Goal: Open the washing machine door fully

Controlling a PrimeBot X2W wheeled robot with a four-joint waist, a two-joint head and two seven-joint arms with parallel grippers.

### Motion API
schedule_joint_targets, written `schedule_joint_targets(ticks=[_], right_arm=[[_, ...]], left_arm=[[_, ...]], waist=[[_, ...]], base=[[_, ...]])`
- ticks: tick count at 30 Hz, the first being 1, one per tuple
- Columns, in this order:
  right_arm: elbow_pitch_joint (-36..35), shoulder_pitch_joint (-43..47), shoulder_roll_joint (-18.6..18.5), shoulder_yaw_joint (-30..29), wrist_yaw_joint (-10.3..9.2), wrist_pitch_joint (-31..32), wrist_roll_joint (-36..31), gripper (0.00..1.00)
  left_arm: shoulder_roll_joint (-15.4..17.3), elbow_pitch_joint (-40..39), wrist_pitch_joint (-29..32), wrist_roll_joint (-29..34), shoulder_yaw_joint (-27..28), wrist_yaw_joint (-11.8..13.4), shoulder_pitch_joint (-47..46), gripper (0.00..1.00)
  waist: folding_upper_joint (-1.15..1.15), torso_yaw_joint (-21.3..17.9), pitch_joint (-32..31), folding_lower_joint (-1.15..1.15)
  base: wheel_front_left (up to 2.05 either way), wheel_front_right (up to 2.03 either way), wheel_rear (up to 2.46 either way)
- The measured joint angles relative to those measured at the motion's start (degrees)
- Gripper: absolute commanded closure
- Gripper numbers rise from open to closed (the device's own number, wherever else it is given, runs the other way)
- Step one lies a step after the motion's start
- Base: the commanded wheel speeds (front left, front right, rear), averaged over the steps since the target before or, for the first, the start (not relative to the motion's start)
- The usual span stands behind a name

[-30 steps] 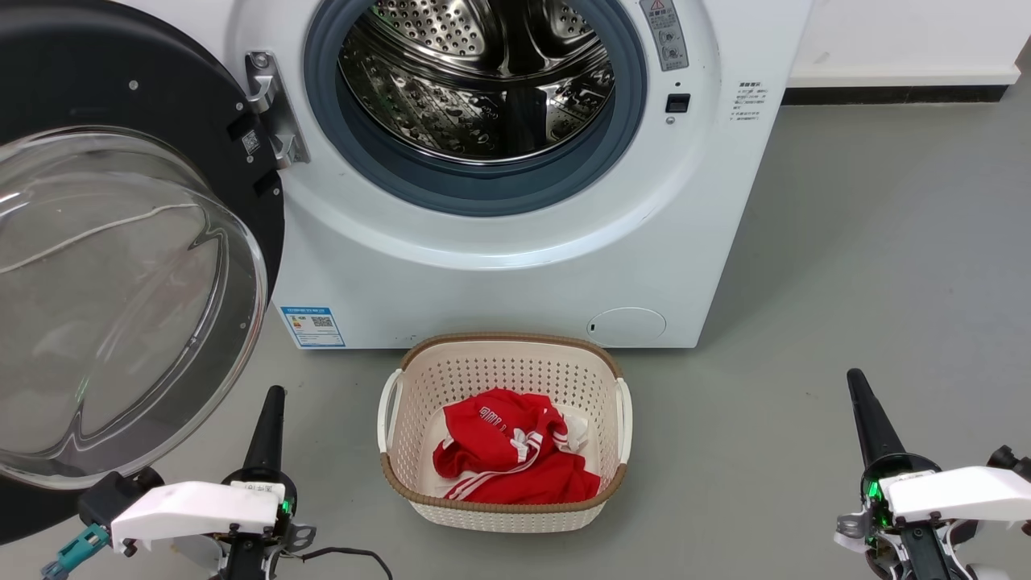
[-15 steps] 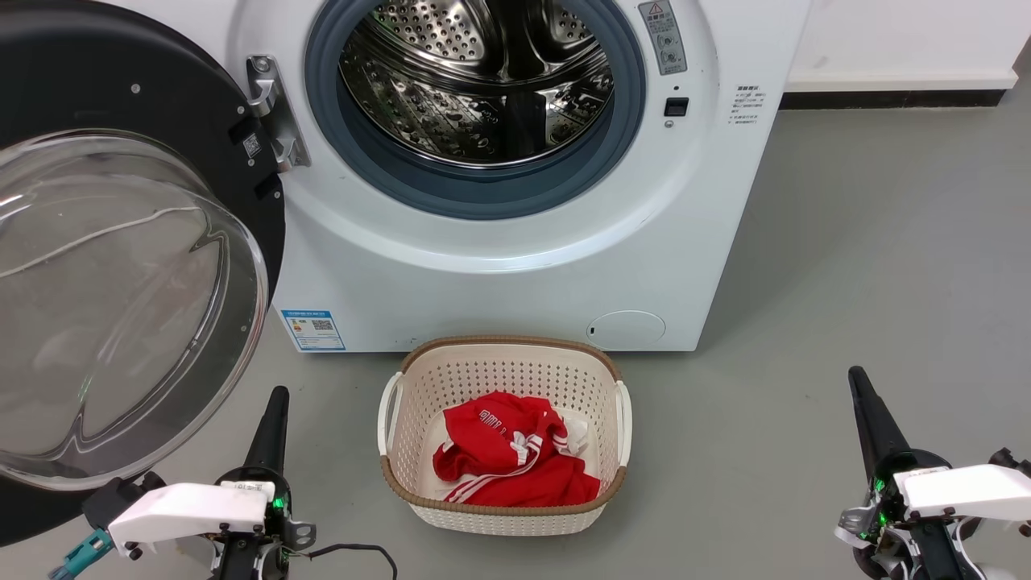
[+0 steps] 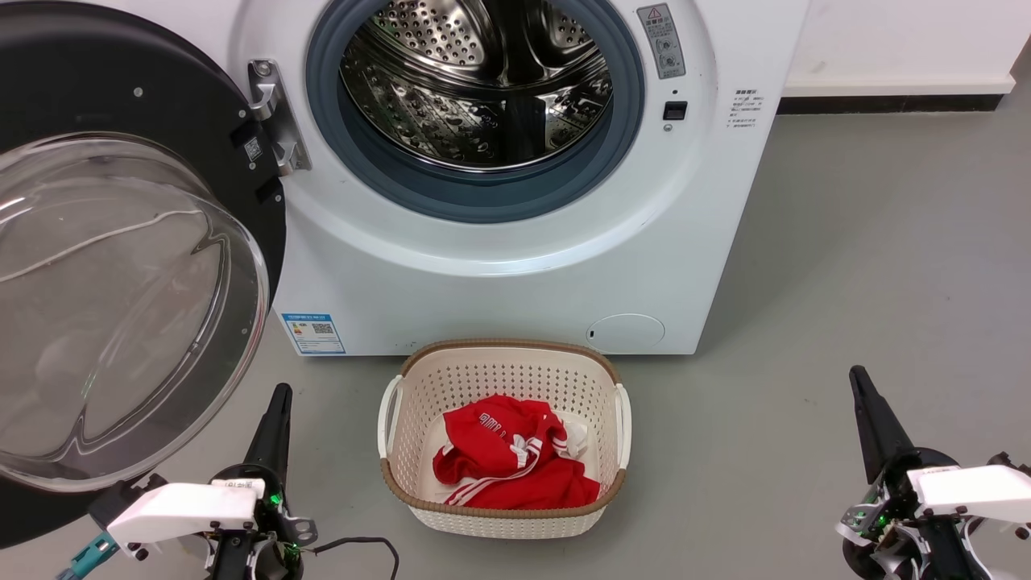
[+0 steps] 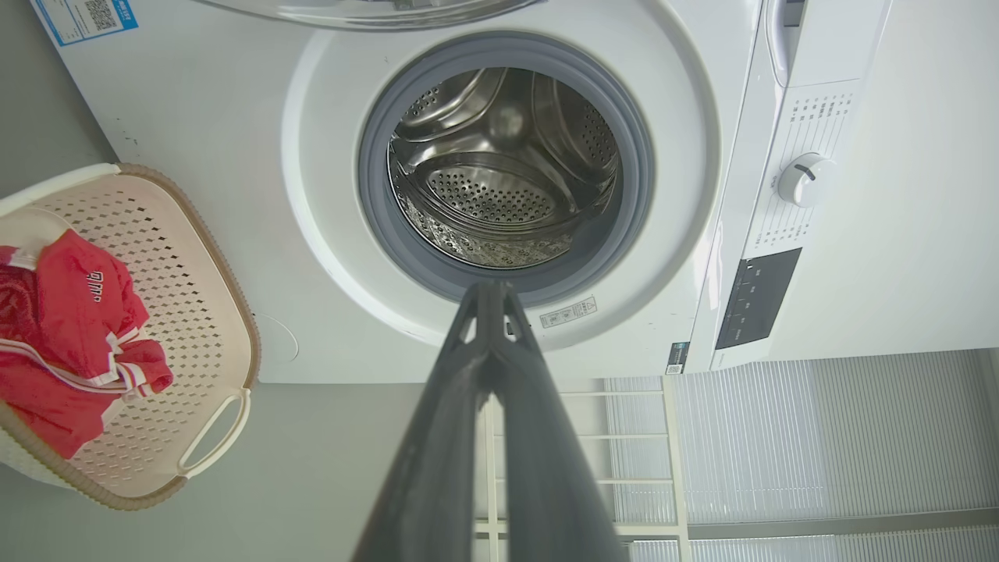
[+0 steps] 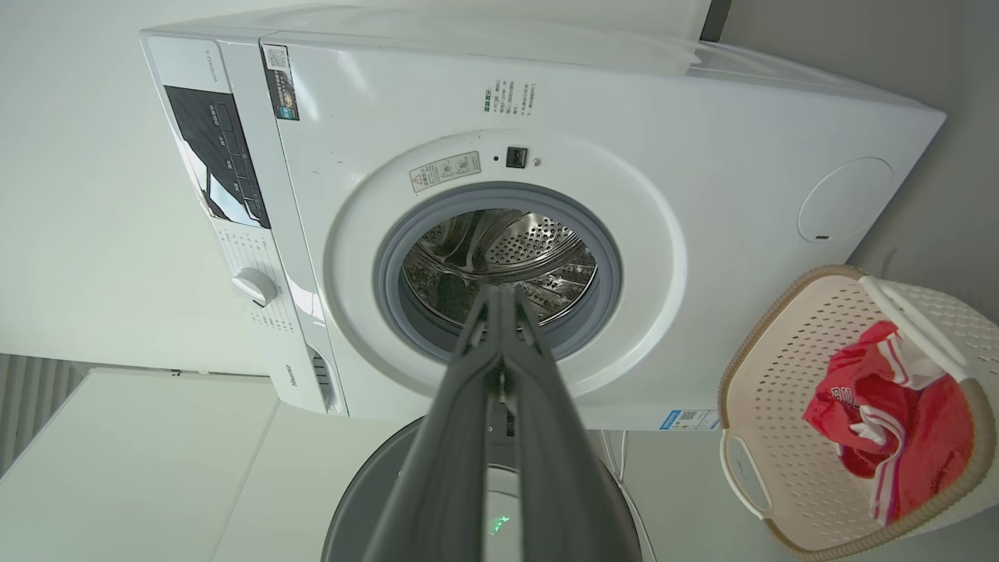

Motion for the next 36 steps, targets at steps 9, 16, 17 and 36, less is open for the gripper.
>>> schedule_joint_targets(ticks=[9,16,17,36], right_arm=[[0.3,-0.5,0.0,-0.4,0.00,1.0,3.5,1.00],[0.5,-0.7,0.1,-0.7,0.00,1.7,6.0,1.00],[0.5,-0.7,0.1,-0.8,0.00,1.7,5.9,1.00],[0.5,-0.7,0.4,-1.1,0.00,2.0,5.8,1.00]], left_arm=[[0.0,0.4,1.0,-3.8,0.1,-0.3,-0.3,1.00],[0.0,0.7,1.6,-6.4,0.2,-0.3,-0.4,1.00],[0.0,0.7,1.6,-6.4,0.2,-0.3,-0.4,1.00],[0.0,0.7,1.6,-6.4,0.2,-0.3,-0.4,1.00]], waist=[[0.00,0.0,-0.2,0.00],[0.00,0.0,-0.4,0.00],[0.00,0.0,-0.4,0.00],[0.00,0.0,-0.4,0.00]], base=[[0.00,0.00,0.00],[0.00,0.00,0.00],[0.00,0.00,0.00],[0.00,0.00,0.00]])
